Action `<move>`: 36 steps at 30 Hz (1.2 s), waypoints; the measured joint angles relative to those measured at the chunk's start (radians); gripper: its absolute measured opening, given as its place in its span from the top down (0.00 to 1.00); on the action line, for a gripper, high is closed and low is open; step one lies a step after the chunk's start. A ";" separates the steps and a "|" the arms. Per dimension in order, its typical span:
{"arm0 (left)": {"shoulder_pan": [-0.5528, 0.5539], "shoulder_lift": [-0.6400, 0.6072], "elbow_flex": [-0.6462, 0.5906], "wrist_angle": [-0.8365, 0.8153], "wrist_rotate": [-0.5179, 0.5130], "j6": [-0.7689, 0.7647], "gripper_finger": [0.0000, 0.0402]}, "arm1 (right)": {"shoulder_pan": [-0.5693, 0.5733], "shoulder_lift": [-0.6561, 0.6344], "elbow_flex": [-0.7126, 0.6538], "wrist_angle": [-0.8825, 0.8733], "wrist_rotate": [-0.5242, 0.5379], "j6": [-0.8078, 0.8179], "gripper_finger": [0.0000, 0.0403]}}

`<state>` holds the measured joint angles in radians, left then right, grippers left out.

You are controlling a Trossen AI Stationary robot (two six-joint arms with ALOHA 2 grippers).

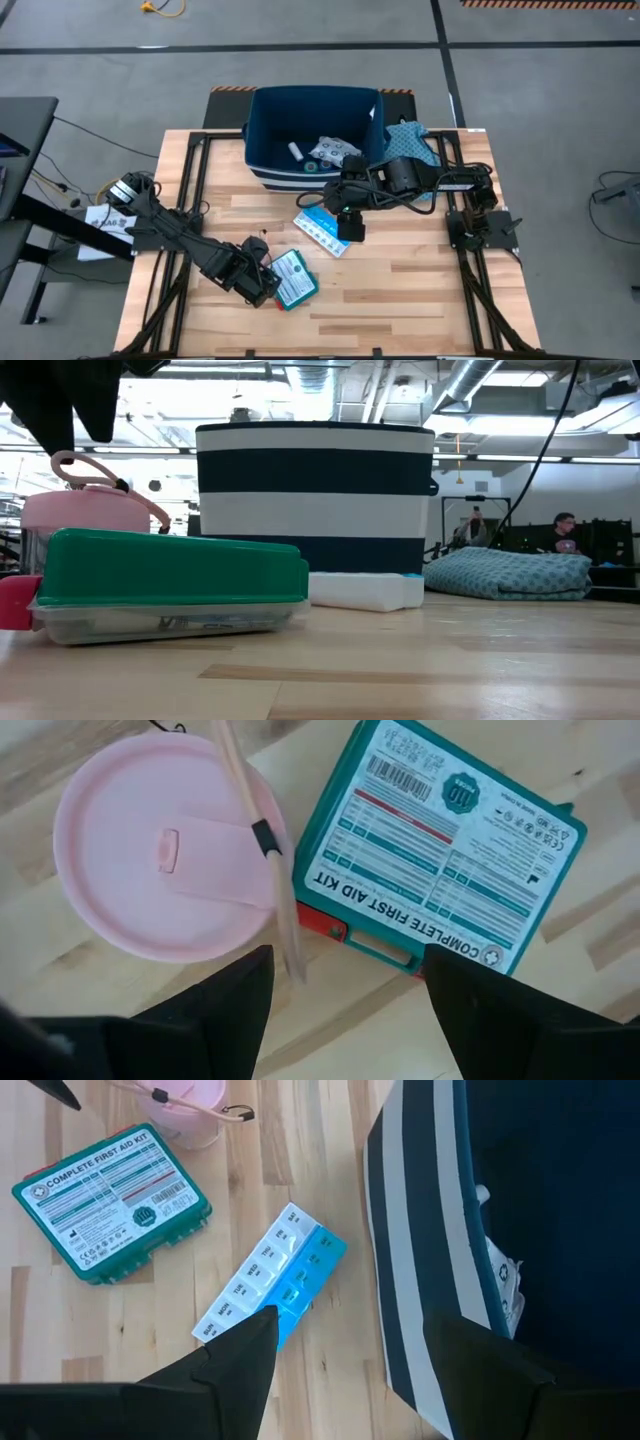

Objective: Pick & place medical supplies in basket/bin
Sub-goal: Put the pink bottle into the bin

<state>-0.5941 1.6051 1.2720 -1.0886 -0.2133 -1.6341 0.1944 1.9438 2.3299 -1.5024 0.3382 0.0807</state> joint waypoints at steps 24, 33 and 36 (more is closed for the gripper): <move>0.012 0.000 0.000 -0.027 -0.004 0.018 0.41 | 0.000 0.000 0.000 0.001 0.000 -0.002 0.39; 0.013 0.000 0.000 -0.040 -0.010 0.034 0.63 | 0.000 0.000 0.000 0.002 0.000 -0.002 0.39; 0.013 0.000 0.000 -0.059 -0.017 0.037 0.70 | 0.000 0.000 0.000 0.008 0.000 -0.002 0.39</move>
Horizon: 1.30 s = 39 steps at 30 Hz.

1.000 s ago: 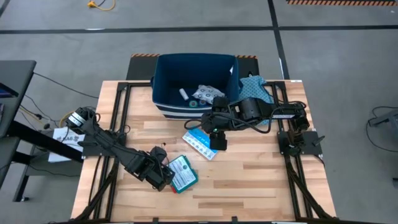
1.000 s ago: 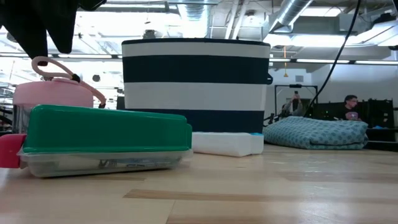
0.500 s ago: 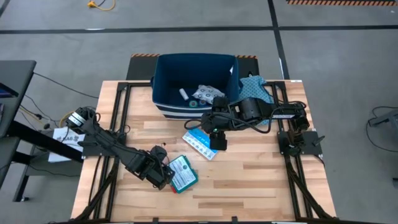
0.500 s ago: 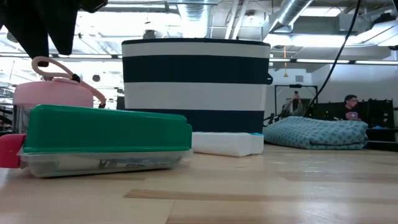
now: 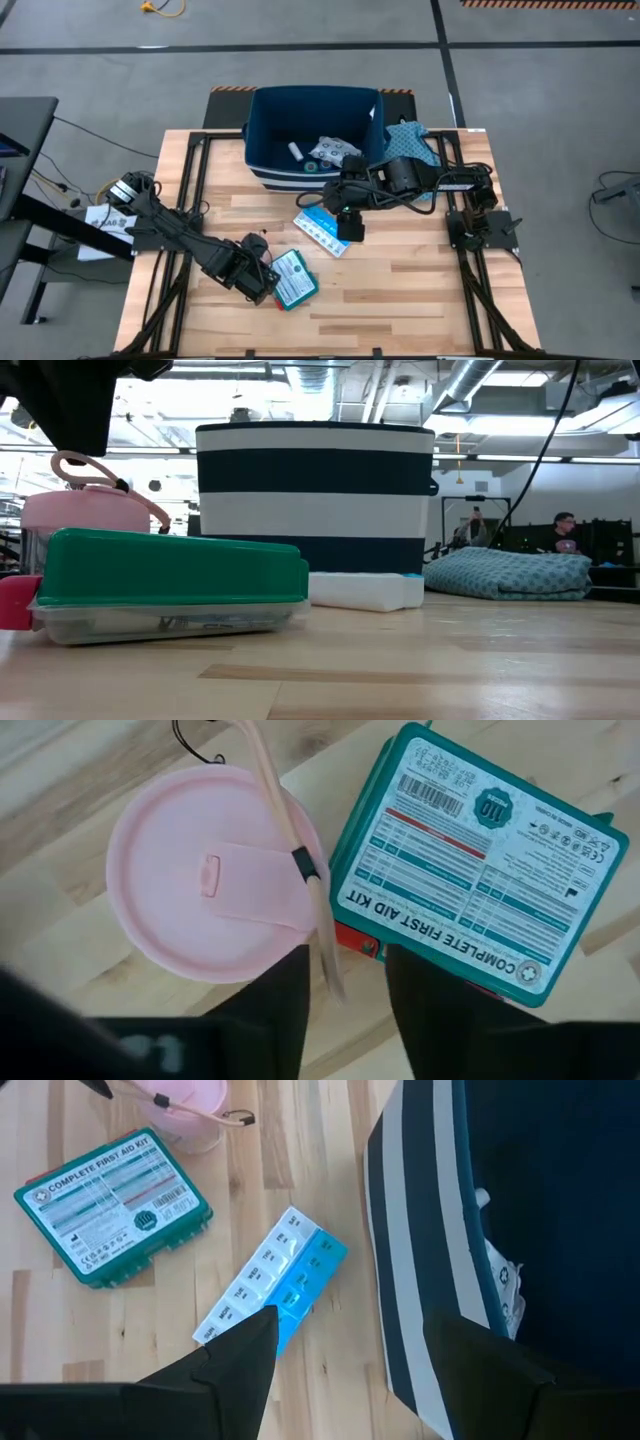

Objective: Pick & place medical supplies in basket/bin
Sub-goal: Put the pink bottle into the bin

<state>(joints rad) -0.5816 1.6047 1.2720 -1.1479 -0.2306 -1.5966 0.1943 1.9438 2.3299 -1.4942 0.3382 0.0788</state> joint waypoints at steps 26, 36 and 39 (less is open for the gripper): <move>0.004 -0.002 -0.048 0.067 0.030 0.026 0.74 | 0.000 0.000 0.000 0.023 0.000 0.000 0.39; 0.008 -0.001 -0.053 0.059 0.031 0.042 0.78 | 0.000 0.000 0.000 0.030 0.000 -0.008 0.39; 0.008 -0.001 -0.053 0.056 0.024 0.068 0.85 | 0.000 0.000 0.000 0.034 0.000 -0.008 0.39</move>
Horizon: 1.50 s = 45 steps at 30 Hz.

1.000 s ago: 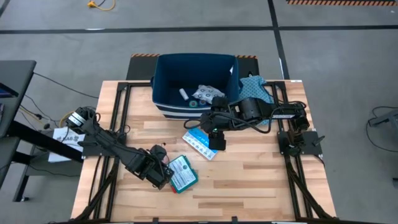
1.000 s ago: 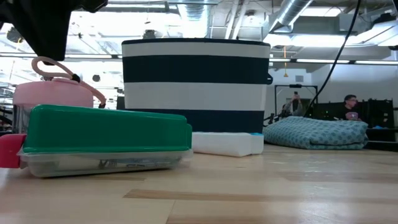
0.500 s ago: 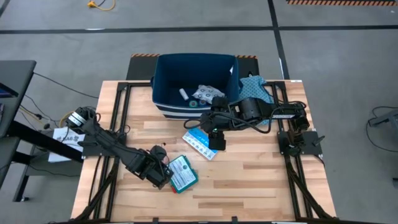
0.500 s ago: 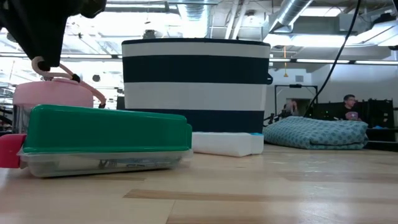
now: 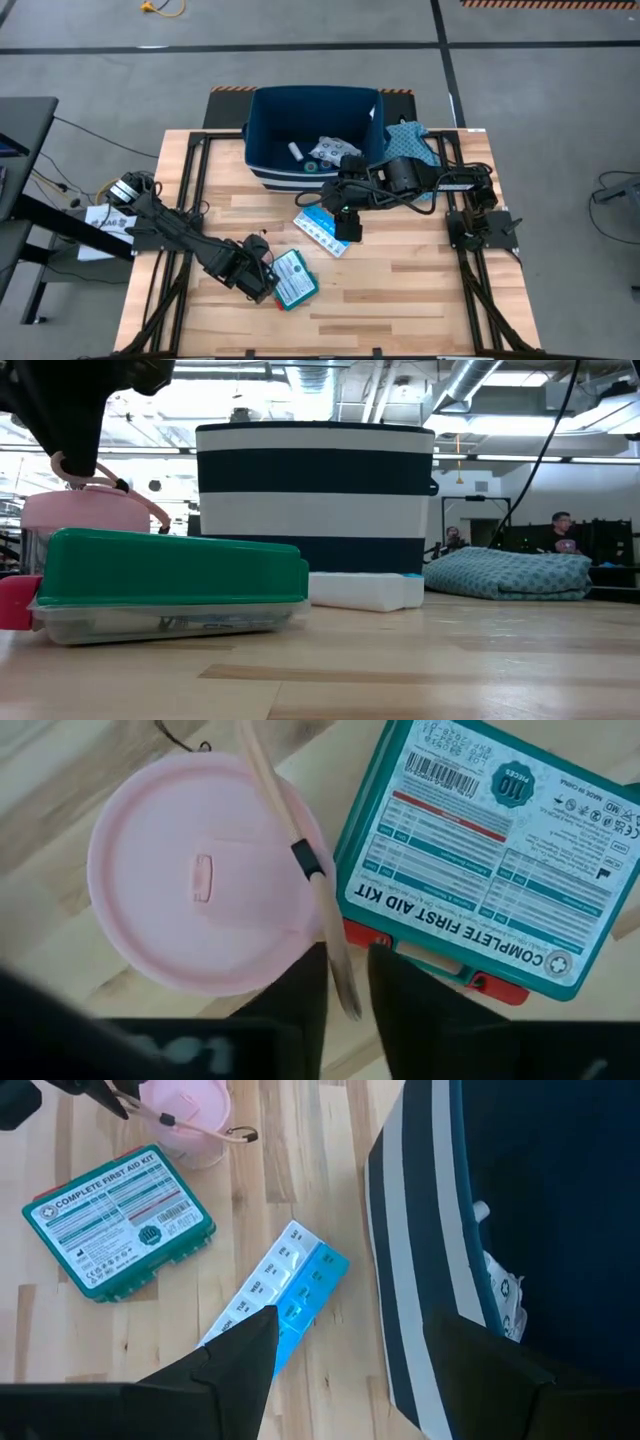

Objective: Pick & place medical supplies in basket/bin
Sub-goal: Put the pink bottle into the bin

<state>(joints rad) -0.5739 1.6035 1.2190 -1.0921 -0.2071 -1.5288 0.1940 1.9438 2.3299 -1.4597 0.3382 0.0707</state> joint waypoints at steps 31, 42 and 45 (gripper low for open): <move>0.003 -0.122 0.215 -0.383 -0.555 -0.046 1.00 | -0.006 0.000 0.000 0.017 0.001 -0.002 0.39; 0.007 -0.180 0.233 -0.438 -0.665 -0.053 1.00 | -0.021 0.000 0.000 0.037 0.001 -0.001 0.39; 0.007 -0.189 0.233 -0.438 -0.680 -0.053 1.00 | -0.021 0.000 0.000 0.040 0.001 -0.002 0.39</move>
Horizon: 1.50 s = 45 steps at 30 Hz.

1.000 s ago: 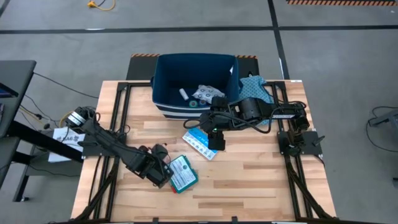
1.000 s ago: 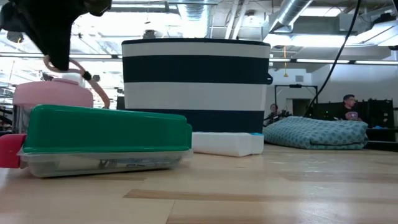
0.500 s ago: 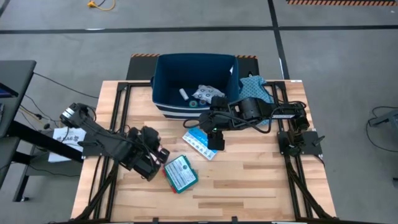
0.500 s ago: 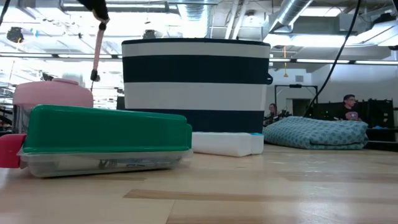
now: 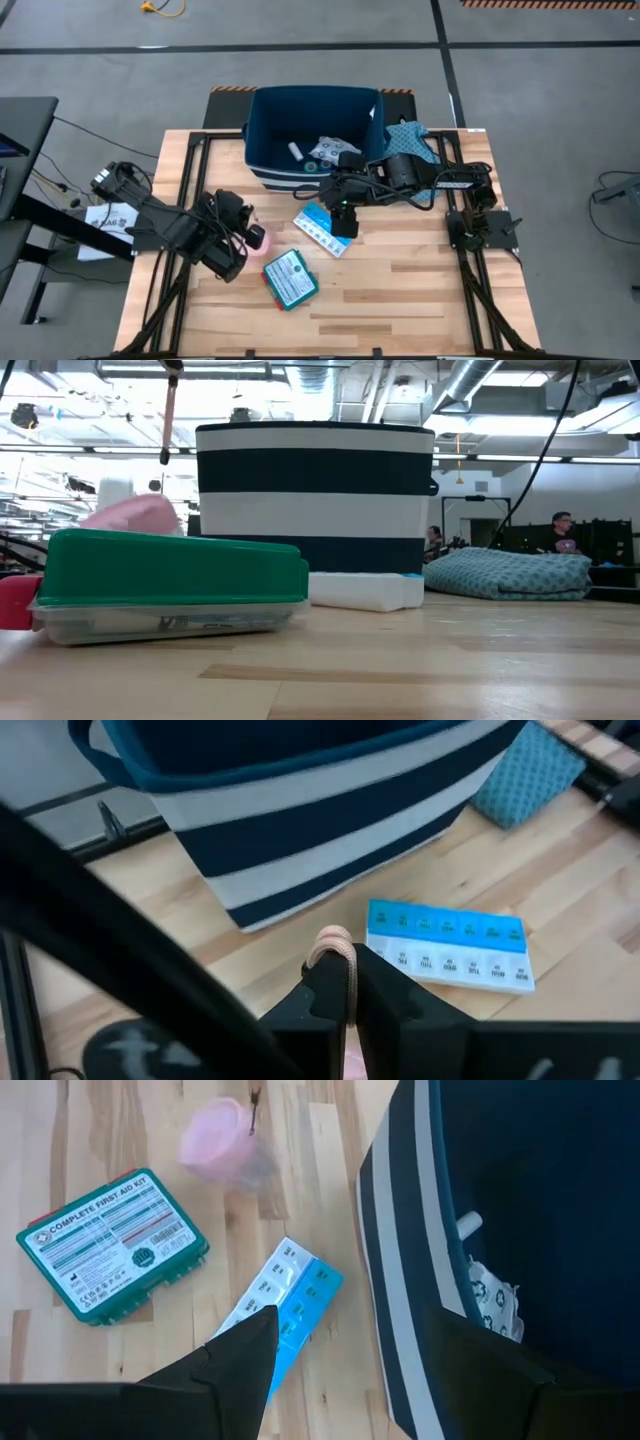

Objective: Pick & place medical supplies in basket/bin
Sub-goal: Put the pink bottle into the bin

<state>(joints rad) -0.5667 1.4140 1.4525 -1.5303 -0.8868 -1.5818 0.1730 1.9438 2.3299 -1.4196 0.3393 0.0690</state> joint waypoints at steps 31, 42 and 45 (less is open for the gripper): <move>0.171 -0.038 0.622 0.051 -0.247 0.697 1.00 | -0.069 0.000 0.000 -0.016 -0.001 -0.099 0.39; 0.439 -0.038 0.779 0.331 -0.045 1.192 1.00 | -0.116 0.000 0.000 0.004 -0.001 -0.154 0.39; 0.552 -0.037 0.786 0.392 0.092 1.298 1.00 | -0.147 0.000 0.000 0.062 -0.001 -0.183 0.39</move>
<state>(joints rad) -0.0142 1.3766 2.2387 -1.1384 -0.7952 -0.2836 0.0259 1.9438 2.3299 -1.3576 0.3380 -0.1140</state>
